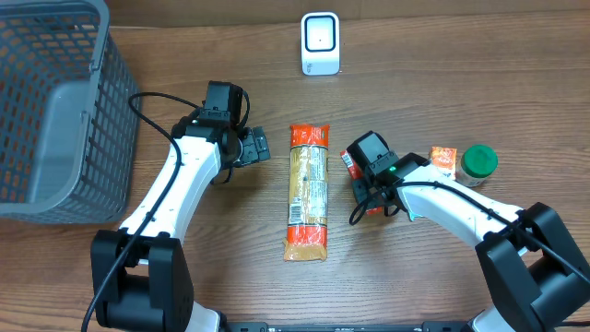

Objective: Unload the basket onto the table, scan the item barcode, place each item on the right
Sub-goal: 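Lower the right gripper and close it on the red tube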

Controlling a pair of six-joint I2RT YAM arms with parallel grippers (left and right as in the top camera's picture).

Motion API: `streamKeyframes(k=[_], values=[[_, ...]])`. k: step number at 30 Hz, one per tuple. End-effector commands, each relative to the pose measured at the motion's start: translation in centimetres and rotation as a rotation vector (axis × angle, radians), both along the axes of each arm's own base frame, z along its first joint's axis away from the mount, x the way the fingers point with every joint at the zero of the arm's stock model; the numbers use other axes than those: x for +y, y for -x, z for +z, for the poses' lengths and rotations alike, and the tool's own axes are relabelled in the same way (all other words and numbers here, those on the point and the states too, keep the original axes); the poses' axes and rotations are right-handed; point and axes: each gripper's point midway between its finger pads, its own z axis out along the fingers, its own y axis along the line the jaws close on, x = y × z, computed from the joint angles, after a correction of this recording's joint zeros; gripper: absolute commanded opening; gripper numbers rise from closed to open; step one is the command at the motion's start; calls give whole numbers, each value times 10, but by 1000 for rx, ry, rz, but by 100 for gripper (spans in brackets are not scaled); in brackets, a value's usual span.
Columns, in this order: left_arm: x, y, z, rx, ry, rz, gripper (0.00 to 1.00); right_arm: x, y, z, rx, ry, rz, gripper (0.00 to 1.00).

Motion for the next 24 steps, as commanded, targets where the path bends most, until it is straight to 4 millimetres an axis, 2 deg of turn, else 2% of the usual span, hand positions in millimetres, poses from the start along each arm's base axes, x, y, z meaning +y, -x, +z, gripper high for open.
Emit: streamKeyframes(k=[1, 12, 15, 24], values=[[-1, -3, 7, -22, 6, 2, 100, 10, -6, 15, -27, -47, 10, 45], [-1, -3, 7, -22, 6, 2, 100, 5, -1, 4, -24, -35, 8, 40], [-1, -3, 7, -22, 6, 2, 100, 3, 2, -2, -25, -36, 7, 35], [-1, -3, 7, -22, 6, 2, 100, -4, 11, -11, -3, -16, 6, 34]])
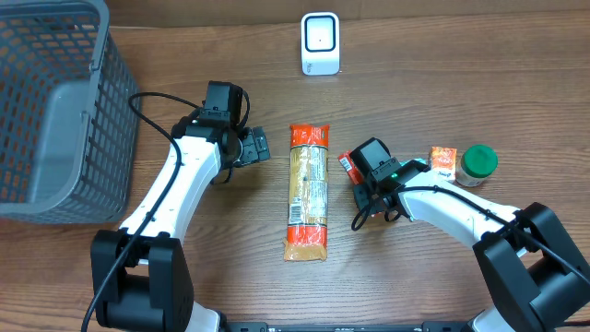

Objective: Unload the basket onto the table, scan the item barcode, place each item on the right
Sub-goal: 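Lower the right gripper and close it on the red tube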

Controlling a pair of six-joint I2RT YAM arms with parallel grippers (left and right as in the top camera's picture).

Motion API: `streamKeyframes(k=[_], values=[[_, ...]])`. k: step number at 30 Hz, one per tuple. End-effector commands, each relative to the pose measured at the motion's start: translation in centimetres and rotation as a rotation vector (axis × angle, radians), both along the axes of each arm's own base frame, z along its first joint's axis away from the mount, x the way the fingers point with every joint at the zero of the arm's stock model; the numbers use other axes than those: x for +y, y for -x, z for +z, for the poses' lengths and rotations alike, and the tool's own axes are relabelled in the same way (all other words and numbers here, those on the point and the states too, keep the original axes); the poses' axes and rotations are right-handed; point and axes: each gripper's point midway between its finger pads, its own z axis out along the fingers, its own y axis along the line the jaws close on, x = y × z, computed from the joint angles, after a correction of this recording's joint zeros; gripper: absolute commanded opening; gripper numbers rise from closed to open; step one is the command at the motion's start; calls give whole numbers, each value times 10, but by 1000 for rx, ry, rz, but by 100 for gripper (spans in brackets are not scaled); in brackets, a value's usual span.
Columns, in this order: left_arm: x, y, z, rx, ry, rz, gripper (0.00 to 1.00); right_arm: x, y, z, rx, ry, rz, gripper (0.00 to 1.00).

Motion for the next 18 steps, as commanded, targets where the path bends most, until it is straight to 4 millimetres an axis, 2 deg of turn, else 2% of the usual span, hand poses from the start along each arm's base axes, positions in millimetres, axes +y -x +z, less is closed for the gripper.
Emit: streamKeyframes(k=[1, 4, 8, 17, 18], values=[[-1, -3, 7, -22, 6, 2, 100, -2, 3, 2, -6, -1, -1, 34], [-1, -3, 7, -22, 6, 2, 100, -3, 3, 2, -8, 2, -2, 26], [-1, -3, 7, -22, 6, 2, 100, -2, 3, 2, -8, 1, -2, 4], [-1, -3, 7, -22, 6, 2, 100, -3, 3, 2, -7, 2, -1, 4], [-1, -3, 7, -22, 6, 2, 100, -3, 3, 2, -7, 2, -1, 13]])
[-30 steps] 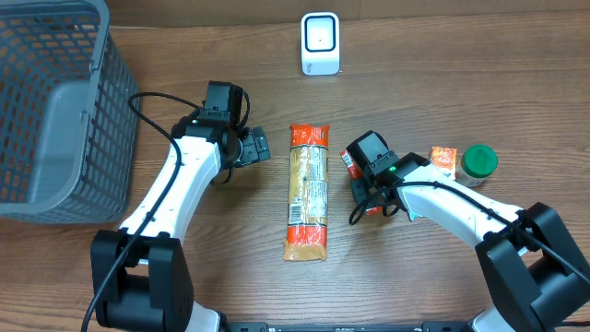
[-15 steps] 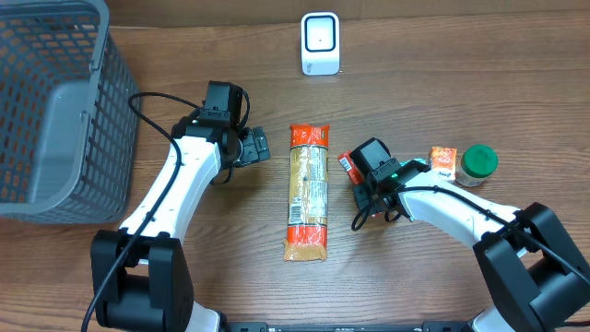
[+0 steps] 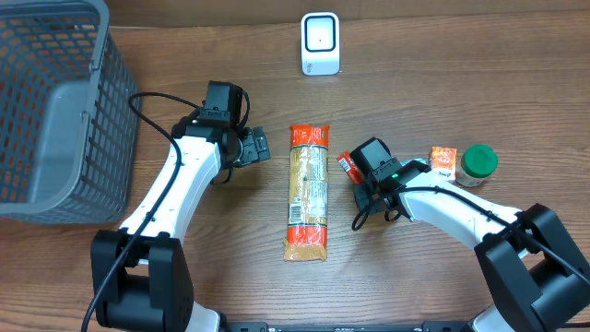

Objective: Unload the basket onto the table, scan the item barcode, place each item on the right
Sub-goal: 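Lower the right gripper and close it on the red tube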

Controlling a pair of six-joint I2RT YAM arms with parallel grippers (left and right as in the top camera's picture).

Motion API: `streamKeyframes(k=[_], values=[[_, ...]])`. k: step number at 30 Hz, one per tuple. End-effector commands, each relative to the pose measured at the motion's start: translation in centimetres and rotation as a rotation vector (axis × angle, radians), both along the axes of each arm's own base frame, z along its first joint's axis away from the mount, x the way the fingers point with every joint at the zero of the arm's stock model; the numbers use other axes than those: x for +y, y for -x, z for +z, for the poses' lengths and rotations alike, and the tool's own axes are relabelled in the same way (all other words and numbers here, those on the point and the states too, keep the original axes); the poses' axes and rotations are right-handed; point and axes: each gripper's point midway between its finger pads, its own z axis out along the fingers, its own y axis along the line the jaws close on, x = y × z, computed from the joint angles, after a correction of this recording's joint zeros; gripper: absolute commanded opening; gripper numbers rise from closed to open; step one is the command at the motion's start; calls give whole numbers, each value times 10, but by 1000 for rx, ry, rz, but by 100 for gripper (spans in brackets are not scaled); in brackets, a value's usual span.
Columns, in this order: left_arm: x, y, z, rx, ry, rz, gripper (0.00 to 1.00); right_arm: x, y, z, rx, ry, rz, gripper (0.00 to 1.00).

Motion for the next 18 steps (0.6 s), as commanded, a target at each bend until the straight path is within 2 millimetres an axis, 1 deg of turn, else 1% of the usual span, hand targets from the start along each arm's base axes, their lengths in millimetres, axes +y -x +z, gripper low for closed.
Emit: streamKeyframes(k=[1, 2, 3, 6, 10, 18], values=[[-1, -3, 7, -22, 6, 2, 100, -3, 4, 0, 1, 6, 4, 23], [-1, -3, 7, -22, 6, 2, 100, -3, 5, 0, 1, 6, 4, 25], [-1, -3, 7, -22, 6, 2, 100, -3, 5, 0, 5, 5, 6, 25], [-1, -3, 7, -22, 6, 2, 100, -3, 6, 0, 10, 4, 6, 10], [-1, -3, 7, -22, 6, 2, 100, -3, 6, 0, 10, 4, 6, 4], [-1, -3, 7, -22, 6, 2, 100, -3, 6, 0, 10, 5, 6, 4]])
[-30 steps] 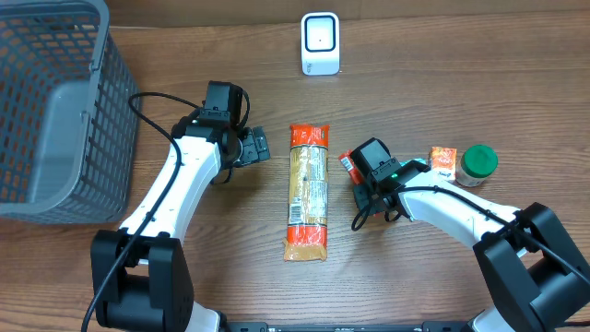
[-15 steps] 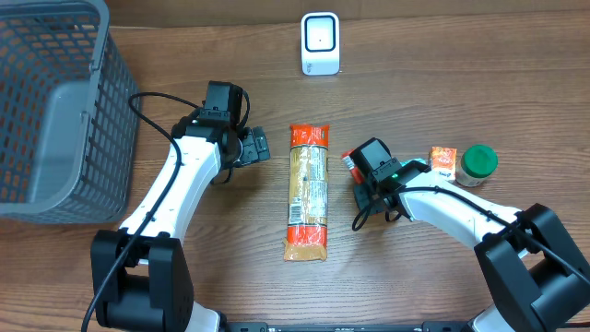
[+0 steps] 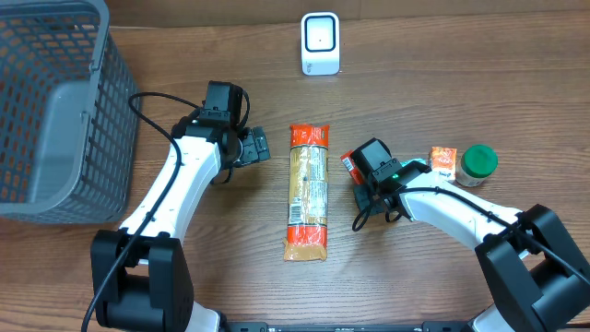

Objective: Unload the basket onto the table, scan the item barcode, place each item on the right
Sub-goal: 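Lower the right gripper and close it on the red tube, then lift the red tube and raise it up toward the scanner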

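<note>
A long packet [image 3: 308, 192] with orange ends lies lengthwise in the middle of the table. The white scanner [image 3: 320, 43] stands at the far edge, facing the table. My right gripper [image 3: 356, 171] points down just right of the packet and is closed on a small red pack [image 3: 348, 164]. Its wrist hides most of the fingers. My left gripper [image 3: 258, 148] hovers left of the packet's top end, open and holding nothing.
A grey mesh basket [image 3: 55, 101] fills the left side of the table. An orange carton [image 3: 443, 159] and a green-lidded jar [image 3: 478, 163] sit at the right, behind my right arm.
My right gripper and the red pack have shifted very slightly to the right. The left arm, the long packet and the scanner have not moved.
My right gripper was on the red pack a little farther back on the table. It then sat slightly nearer the front and closer to the long packet, the pack with it. It has stayed there. The left arm has held still throughout.
</note>
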Controlling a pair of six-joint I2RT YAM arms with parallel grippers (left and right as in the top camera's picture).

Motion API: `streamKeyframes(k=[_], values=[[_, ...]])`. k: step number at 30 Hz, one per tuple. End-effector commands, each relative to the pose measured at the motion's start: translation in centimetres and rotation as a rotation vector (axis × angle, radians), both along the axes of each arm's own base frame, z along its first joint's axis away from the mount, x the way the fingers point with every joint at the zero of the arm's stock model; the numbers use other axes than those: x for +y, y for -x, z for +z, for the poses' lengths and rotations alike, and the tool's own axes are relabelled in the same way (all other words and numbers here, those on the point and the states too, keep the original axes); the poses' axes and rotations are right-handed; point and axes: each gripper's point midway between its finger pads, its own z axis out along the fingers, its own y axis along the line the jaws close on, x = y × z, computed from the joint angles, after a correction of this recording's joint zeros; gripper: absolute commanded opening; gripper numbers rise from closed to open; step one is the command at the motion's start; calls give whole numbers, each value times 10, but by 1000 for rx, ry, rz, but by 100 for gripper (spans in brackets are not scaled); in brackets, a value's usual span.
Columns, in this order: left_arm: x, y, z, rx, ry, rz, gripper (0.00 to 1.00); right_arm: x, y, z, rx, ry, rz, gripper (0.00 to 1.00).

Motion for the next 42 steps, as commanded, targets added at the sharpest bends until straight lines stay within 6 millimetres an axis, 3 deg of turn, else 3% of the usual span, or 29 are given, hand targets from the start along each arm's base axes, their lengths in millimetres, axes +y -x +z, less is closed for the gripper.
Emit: streamKeyframes(k=[1, 6, 13, 17, 22, 28, 33, 42], values=[[-1, -3, 7, -22, 6, 2, 100, -1, 4, 0, 4, 1, 1, 4], [-1, -3, 7, -22, 6, 2, 100, 1, 1, 10, 1, -6, -2, 3], [-1, -3, 7, -22, 6, 2, 100, 15, -16, 84, -152, -136, -23, 3], [-1, -3, 7, -22, 6, 2, 100, 13, -13, 112, -210, -175, -21, 4], [-1, -3, 7, -22, 6, 2, 100, 10, -13, 122, -247, -155, 22, 3], [-1, -3, 7, -22, 6, 2, 100, -11, -30, 128, -358, 8, 68, 4], [-1, -3, 7, -22, 6, 2, 100, -26, -56, 152, -547, 161, 24, 4], [-1, -3, 7, -22, 6, 2, 100, -1, -81, 208, -844, 391, 221, 4]])
